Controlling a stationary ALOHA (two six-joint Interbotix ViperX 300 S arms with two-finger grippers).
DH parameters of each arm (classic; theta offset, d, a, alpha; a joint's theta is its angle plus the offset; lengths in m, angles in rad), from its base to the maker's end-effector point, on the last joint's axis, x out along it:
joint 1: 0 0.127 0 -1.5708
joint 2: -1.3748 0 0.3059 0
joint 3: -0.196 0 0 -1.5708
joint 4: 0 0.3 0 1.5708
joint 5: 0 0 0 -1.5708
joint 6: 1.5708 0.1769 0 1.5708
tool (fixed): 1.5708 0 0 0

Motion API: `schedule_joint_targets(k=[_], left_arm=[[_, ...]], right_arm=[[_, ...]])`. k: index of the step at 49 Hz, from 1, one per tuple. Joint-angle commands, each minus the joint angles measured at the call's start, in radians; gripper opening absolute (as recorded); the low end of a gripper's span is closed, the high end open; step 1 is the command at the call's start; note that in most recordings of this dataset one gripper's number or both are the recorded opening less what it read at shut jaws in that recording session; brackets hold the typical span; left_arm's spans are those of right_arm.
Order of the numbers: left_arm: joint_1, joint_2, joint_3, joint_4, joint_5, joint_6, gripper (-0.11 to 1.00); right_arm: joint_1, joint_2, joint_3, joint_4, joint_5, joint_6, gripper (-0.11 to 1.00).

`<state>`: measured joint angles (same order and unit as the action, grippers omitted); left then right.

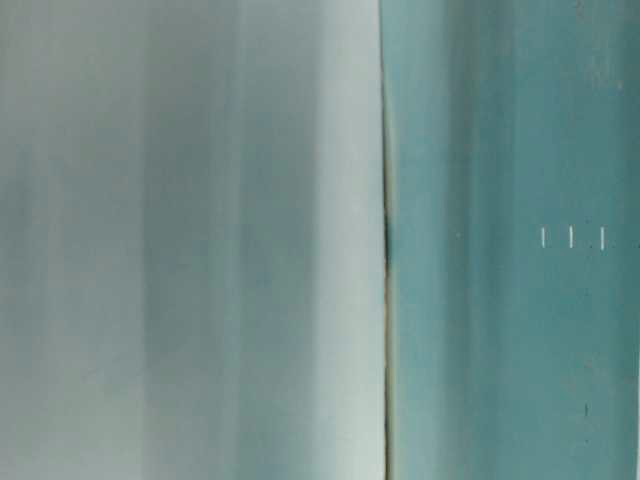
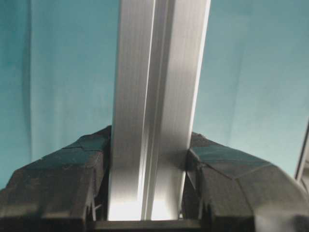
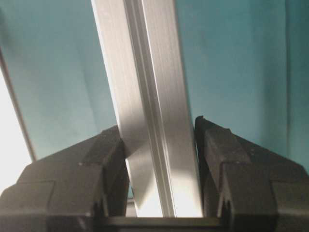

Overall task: Lift the metal rail with both hands.
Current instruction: 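Lift the rail higher with both grippers, keeping it level, then lower the held rail back down onto the table with both grippers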

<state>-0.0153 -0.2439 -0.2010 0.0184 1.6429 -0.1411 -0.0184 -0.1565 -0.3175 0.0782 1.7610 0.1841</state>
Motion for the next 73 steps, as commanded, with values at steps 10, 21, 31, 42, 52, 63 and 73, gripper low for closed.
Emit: schedule_joint_targets(k=[10,21,31,42,52,63,73], left_arm=[[0.011,-0.005,-0.038,0.005,-0.015,-0.029,0.31],[0.012,-0.003,-0.038,0.005,-0.015,-0.029,0.31],[0.017,0.002,-0.040,0.005,-0.015,-0.029,0.31],[0.020,0.021,-0.031,0.005,-0.017,-0.023,0.31],[0.051,0.029,0.048,0.005,-0.074,-0.032,0.31],[0.051,-0.023,0.242,0.005,-0.232,-0.031,0.31],[0.051,-0.048,0.410,0.005,-0.356,-0.031,0.31]], right_arm=[[-0.017,0.020,-0.008,-0.032,-0.012,0.061,0.37],[-0.017,0.023,-0.003,-0.038,-0.011,0.060,0.38],[-0.017,0.023,-0.002,-0.040,-0.011,0.058,0.37],[-0.015,0.029,0.029,-0.063,-0.017,0.058,0.37],[-0.014,0.034,0.143,-0.063,-0.055,0.052,0.37],[-0.014,0.014,0.298,-0.063,-0.196,0.029,0.37],[-0.015,0.000,0.445,-0.064,-0.325,0.002,0.37]])
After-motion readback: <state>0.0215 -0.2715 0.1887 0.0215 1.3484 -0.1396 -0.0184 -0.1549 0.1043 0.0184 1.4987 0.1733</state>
